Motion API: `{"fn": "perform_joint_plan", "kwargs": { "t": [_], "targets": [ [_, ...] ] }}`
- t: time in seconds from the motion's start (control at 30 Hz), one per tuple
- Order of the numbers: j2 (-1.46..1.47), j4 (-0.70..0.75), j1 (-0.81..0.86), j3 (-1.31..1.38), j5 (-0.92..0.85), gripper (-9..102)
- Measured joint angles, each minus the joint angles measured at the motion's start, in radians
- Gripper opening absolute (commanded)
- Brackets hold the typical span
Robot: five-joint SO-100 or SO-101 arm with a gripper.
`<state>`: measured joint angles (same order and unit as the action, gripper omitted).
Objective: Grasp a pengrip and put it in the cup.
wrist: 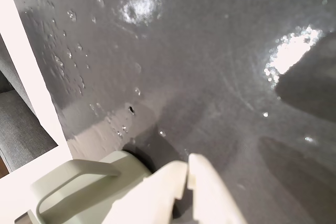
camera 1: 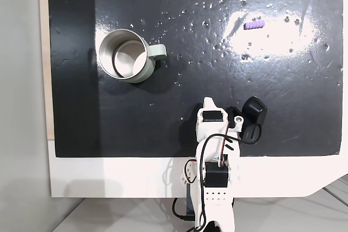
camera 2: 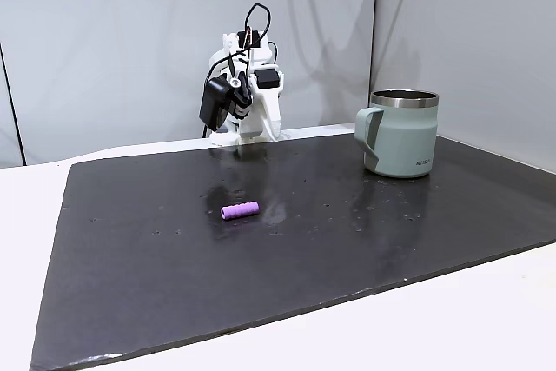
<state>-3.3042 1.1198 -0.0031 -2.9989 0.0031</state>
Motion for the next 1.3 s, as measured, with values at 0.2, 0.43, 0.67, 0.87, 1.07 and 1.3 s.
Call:
{"fn": "perform_joint_plan", "kwargs": {
  "t": [0.2,0.43,0.67,0.87,1.07,1.3],
  "targets": [
    [0.0,0.0,-0.052,0.0,-0.044,0],
    [0.0,0.0,-0.072,0.0,-0.048,0],
    [0.0,0.0,-0.02,0.0,-0.089,0],
    [0.0,0.0,0.034,0.103,-0.124,0],
    [0.163,-0.002,0.075,0.302,-0.129,0],
    [0.537,-0.025,0.138,0.632,-0.17,0]
  ]
}}
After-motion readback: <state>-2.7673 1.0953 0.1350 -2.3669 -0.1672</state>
